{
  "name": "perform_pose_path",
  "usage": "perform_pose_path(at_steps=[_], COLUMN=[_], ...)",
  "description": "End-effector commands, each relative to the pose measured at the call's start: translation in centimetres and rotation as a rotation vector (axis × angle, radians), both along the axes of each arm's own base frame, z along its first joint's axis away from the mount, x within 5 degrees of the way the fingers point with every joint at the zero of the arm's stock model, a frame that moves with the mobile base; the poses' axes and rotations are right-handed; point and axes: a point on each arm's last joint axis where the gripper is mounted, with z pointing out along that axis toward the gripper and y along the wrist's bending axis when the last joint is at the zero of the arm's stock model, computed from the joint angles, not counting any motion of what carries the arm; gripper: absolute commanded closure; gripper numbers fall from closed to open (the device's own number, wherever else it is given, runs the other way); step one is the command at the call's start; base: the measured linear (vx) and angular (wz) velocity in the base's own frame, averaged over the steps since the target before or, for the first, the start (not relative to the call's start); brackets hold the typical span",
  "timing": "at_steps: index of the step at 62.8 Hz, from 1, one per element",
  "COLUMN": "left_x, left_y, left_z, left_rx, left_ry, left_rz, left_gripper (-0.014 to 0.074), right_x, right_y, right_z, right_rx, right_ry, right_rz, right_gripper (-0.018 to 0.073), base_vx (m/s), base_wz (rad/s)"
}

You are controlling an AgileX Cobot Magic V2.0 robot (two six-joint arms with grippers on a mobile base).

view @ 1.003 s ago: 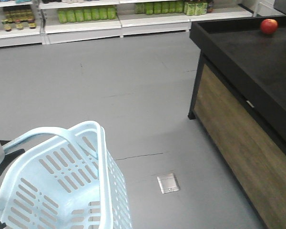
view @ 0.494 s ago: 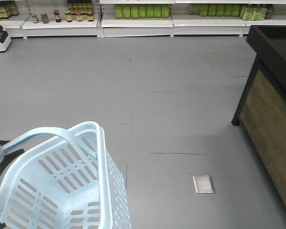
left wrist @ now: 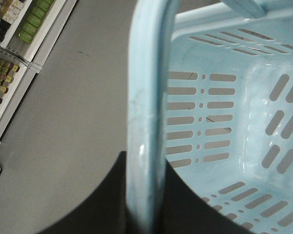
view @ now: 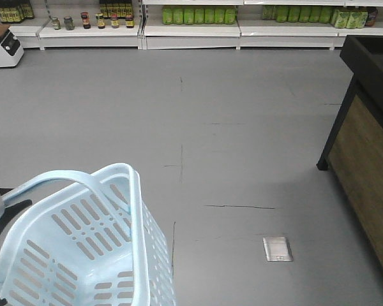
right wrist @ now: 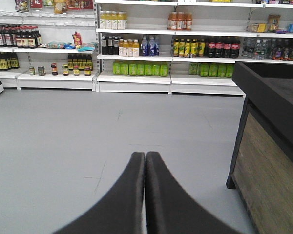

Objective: Pick three apples into basket with both arms
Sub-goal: 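Drive the base along the aisle carrying the basket in the left gripper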

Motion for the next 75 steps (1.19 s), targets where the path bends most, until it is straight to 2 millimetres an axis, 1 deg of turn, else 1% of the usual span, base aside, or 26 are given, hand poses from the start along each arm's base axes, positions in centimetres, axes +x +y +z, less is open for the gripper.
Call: perform_pose_path(at_steps=[1,33,75], left_x=[0.04,0.04,0.04], left_y=[-0.24,-0.24,-0.24], left_z=[1.64,1.64,1.64], left_rx=[-0.062,-0.062,-0.062], left_ry=[-0.086,-0.086,-0.086], left_rz=[-0.032,-0.032,-0.032], left_gripper=[0.0602,0.0602,0.0602], right_x=[-0.07,-0.07,-0.07], right_y=[-0.01,-0.01,-0.01], right_z=[0.42,0.42,0.42], right_rx=[-0.017,-0.017,-0.017], right_ry=[-0.083,-0.083,-0.083], right_rz=[-0.002,-0.002,-0.002], right_gripper=[0.0569,0.0569,0.0569], base_vx=[0.09,0.15,0.23], base_wz=[-0.03,0.03,-0.01])
